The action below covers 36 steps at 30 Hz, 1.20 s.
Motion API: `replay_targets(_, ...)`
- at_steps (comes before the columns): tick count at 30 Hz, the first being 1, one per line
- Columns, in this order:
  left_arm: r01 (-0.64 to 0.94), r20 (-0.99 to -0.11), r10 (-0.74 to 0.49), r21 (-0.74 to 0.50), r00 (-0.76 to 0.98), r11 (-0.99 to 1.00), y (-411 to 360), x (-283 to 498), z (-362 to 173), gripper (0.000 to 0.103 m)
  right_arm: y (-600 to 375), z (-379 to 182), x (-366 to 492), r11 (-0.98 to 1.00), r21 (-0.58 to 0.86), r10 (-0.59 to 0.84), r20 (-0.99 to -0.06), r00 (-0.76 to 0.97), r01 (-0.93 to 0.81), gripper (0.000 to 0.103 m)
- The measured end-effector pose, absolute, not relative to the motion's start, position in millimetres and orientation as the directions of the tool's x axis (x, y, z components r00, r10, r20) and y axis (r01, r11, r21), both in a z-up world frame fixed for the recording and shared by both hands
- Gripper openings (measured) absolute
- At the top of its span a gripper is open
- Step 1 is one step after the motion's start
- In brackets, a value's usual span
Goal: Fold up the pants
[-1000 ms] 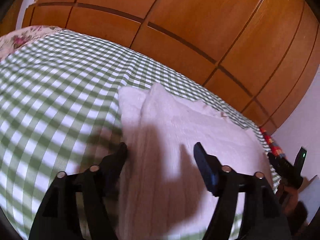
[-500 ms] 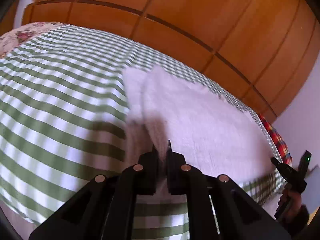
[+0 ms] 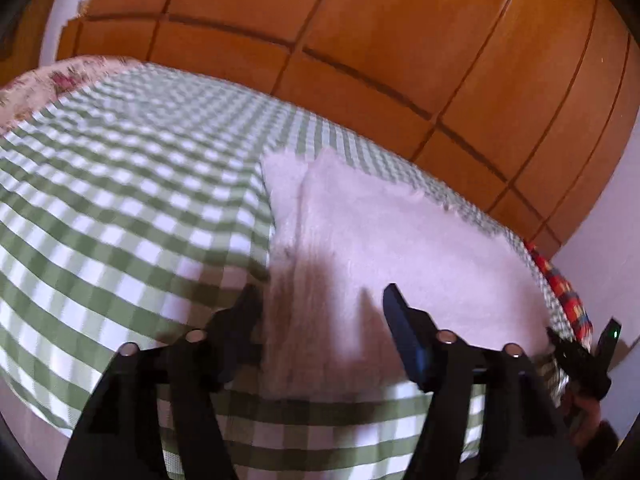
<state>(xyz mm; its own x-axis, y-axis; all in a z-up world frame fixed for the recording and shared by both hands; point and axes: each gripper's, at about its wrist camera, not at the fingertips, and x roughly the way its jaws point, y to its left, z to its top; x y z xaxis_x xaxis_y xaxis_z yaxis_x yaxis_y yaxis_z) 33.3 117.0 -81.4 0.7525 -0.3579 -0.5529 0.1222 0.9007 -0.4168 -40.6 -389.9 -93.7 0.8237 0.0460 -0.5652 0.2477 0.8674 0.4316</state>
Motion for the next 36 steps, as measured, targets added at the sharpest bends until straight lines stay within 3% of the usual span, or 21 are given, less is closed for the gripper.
replay_targets(2,0.115,-0.535,-0.327,-0.391,0.779,0.913,114,31,-72,0.076,-388,-92,-44,0.862,0.435,0.037,-0.567,0.823,0.261,0.050)
replay_targets(5,0.127,-0.481,-0.295,-0.351,0.826,0.928,107,26,-55,0.082,-384,-81,-49,0.874,0.392,-0.029,-0.546,0.838,0.286,0.050)
replay_targets(9,0.195,-0.443,-0.310,-0.286,0.841,0.938,86,32,-39,0.086,-371,-53,-48,0.913,0.341,-0.036,-0.473,0.880,0.221,0.050)
replay_targets(13,0.289,-0.494,-0.359,-0.215,0.792,0.933,51,61,-40,0.086,-350,-40,3,0.955,0.284,0.093,-0.563,0.821,0.087,0.046)
replay_targets(18,0.377,-0.561,-0.405,-0.171,0.722,0.910,7,97,-41,0.086,-322,-38,65,0.982,0.187,0.121,-0.641,0.758,0.002,0.046)
replay_targets(26,0.363,-0.714,-0.281,-0.041,0.641,0.931,-38,170,-76,0.087,-303,-64,138,0.996,0.084,0.087,-0.750,0.656,-0.036,0.046)
replay_targets(31,0.289,-0.749,-0.274,-0.115,0.603,0.950,-31,210,-92,0.092,-314,-82,162,0.989,0.144,0.088,-0.714,0.695,0.023,0.046)
replay_targets(36,0.301,-0.729,-0.305,-0.141,0.613,0.943,-28,208,-97,0.094,-309,-84,159,0.992,0.122,0.055,-0.680,0.731,0.038,0.046)
